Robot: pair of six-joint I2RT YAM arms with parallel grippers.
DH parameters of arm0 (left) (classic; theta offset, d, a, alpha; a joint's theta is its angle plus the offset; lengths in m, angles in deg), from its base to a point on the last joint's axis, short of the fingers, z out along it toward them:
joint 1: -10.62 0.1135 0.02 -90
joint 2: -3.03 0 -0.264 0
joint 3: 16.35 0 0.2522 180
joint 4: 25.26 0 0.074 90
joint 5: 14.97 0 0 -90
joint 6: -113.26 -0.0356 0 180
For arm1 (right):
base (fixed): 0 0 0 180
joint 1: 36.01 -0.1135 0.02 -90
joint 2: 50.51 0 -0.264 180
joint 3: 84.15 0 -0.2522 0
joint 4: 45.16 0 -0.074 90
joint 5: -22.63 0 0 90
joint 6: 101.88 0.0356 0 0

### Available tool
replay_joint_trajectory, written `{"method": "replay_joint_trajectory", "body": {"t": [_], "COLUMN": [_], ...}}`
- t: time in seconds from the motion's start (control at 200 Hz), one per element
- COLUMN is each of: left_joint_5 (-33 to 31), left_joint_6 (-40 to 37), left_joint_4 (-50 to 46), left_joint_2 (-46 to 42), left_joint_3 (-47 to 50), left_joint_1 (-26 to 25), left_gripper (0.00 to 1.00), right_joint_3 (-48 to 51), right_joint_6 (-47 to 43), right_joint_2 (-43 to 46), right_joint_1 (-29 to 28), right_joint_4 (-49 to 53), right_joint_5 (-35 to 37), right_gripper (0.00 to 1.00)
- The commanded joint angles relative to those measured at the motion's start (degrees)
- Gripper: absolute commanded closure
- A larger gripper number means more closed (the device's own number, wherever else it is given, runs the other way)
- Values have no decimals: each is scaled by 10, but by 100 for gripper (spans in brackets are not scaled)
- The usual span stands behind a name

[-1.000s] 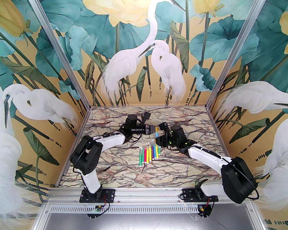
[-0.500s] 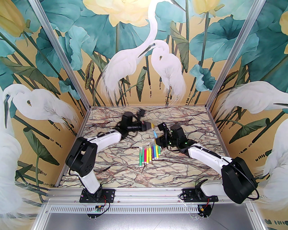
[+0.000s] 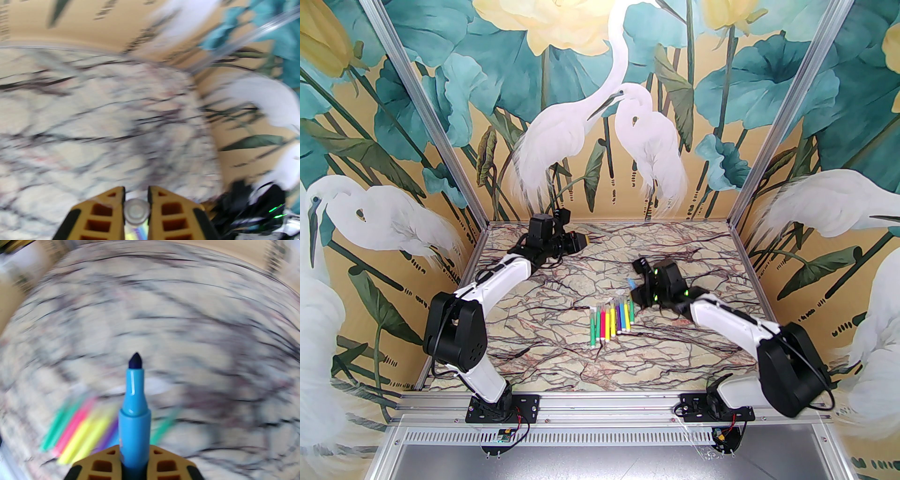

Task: Open the pen caps

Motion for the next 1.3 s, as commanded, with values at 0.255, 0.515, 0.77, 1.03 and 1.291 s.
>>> {"method": "replay_joint_trajectory", "body": {"t": [0.255,0.515,0.77,1.03,1.291], "left_joint_5": [-225,-164,-141,-126,-119], "left_joint_6": [-146,-163,-161,-164,-171], "left_joint_4": [-210,-208,-205,-221,-229], "left_joint_2": [62,106,155,205,228], "left_joint_3": [-19,-33,-42,-61,-70], "left_joint_1": [51,104,126,135,135], "left_gripper": [100,100,100,100,100], "right_joint_3": [-180,-282,-328,-348,-378], "right_joint_6": [3,8,30,42,44], "right_joint_2": [-153,-263,-318,-339,-368], "right_joint_1": [92,115,129,140,148], "right_joint_4": [133,169,187,205,237], "right_joint_5": [142,149,145,133,122], "right_gripper": [100,100,97,91,88]}}
